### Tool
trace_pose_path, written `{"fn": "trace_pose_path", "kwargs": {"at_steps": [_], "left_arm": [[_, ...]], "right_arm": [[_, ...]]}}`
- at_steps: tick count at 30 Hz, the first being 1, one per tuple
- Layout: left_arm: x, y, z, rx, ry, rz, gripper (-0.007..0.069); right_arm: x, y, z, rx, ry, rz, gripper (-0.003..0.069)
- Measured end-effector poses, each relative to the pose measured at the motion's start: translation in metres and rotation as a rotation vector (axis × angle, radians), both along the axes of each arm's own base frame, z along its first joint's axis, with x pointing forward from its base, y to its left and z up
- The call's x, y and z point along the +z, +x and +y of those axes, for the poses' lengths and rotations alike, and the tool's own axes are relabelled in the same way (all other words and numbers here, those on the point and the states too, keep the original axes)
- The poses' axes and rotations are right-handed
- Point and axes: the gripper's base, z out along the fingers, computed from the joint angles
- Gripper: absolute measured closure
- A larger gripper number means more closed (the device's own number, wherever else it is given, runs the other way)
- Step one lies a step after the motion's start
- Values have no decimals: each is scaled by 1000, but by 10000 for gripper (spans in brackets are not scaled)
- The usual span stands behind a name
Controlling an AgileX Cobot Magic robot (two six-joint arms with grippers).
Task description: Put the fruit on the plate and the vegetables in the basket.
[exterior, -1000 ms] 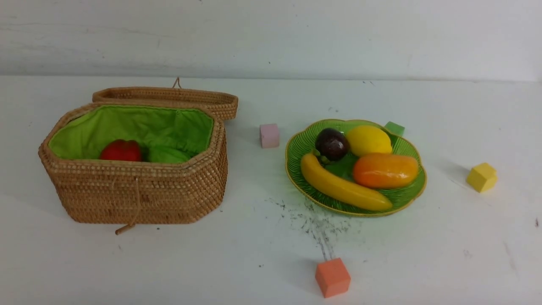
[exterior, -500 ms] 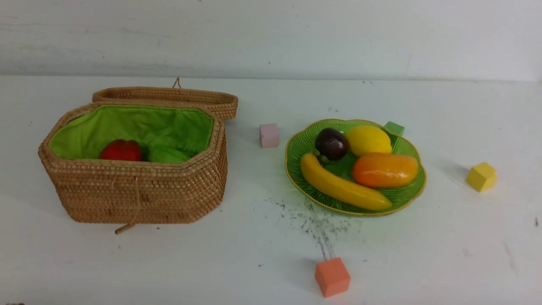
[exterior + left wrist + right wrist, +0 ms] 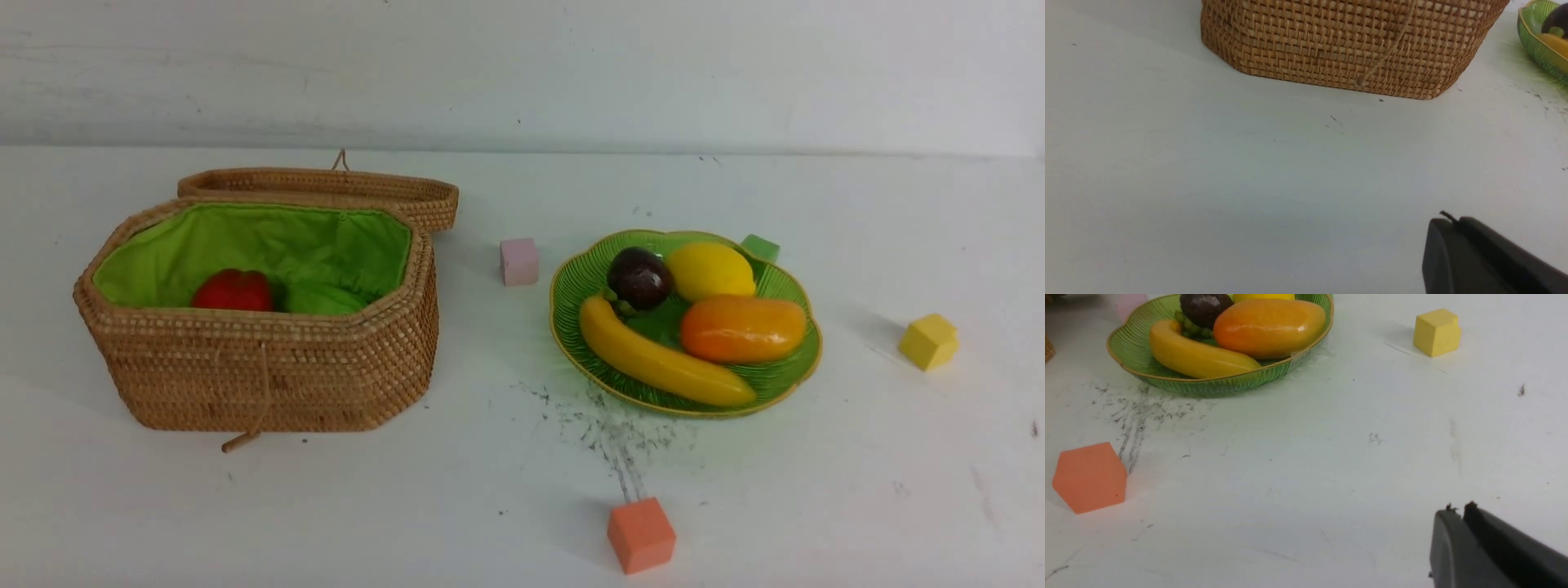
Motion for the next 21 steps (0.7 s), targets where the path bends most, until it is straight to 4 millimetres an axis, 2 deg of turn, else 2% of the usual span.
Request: {"fn": "trace_pose_path", "kwargs": {"at_steps": [21], "left_arm": [[0, 0, 0, 0, -1, -1, 638]], "right_arm": [[0, 0, 0, 0, 0, 0, 589]]}}
